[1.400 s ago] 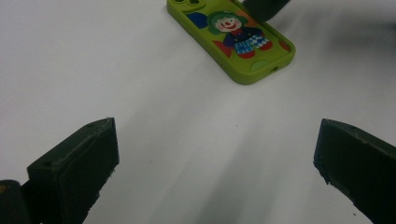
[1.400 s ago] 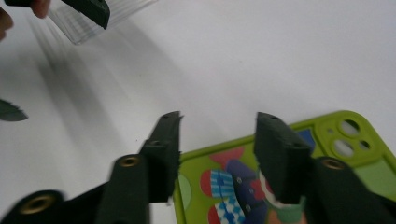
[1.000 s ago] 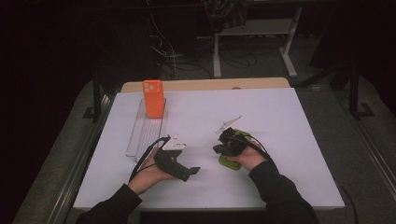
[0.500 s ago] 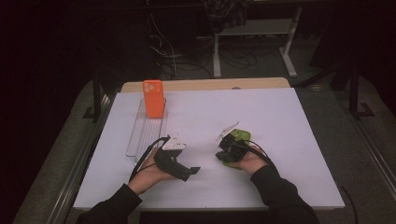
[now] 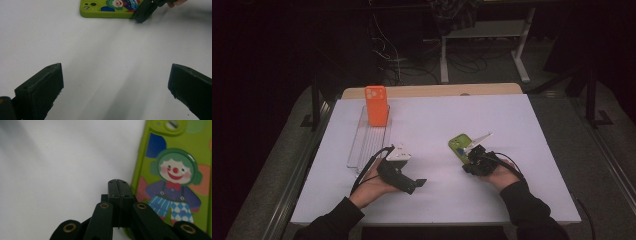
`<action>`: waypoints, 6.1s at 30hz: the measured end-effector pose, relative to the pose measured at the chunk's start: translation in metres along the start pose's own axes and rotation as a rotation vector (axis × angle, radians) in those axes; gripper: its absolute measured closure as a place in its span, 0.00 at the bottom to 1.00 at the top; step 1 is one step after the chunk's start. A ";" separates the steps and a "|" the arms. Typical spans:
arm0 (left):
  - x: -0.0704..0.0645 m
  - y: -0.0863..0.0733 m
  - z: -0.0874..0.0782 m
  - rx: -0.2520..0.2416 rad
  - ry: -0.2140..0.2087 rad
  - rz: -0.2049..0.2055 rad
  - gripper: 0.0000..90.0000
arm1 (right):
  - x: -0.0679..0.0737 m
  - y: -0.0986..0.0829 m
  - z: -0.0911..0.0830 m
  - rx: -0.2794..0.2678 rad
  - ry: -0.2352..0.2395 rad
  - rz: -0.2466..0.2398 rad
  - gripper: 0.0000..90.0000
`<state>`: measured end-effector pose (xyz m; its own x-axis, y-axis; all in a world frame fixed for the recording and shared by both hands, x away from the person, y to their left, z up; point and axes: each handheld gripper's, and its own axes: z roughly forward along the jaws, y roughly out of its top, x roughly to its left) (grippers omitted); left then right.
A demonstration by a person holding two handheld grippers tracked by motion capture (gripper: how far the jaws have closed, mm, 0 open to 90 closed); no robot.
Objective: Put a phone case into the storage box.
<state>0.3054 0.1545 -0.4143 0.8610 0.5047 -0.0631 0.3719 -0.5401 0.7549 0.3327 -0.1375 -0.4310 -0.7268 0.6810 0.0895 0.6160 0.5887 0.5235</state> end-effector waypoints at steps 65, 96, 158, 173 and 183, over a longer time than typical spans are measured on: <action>0.001 0.001 -0.001 0.008 -0.008 -0.002 0.00 | -0.044 0.022 -0.028 -0.239 -0.108 0.137 0.00; 0.001 0.001 -0.001 0.014 -0.004 0.000 0.00 | -0.032 -0.002 0.014 -0.075 -0.169 0.124 0.15; 0.029 0.089 0.002 0.095 -0.316 0.420 0.00 | 0.012 0.066 -0.025 -0.055 0.275 -0.515 0.17; 0.019 0.080 0.019 0.208 -0.345 0.460 0.00 | 0.030 0.086 -0.026 -0.054 0.315 -0.596 0.17; 0.019 0.075 0.020 0.231 -0.353 0.443 0.12 | 0.033 0.089 -0.028 -0.065 0.328 -0.610 0.17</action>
<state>0.3570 0.1098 -0.3719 0.9993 -0.0334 -0.0179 -0.0159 -0.7994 0.6006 0.3552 -0.0743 -0.3577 -0.9979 0.0639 0.0089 0.0560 0.7900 0.6105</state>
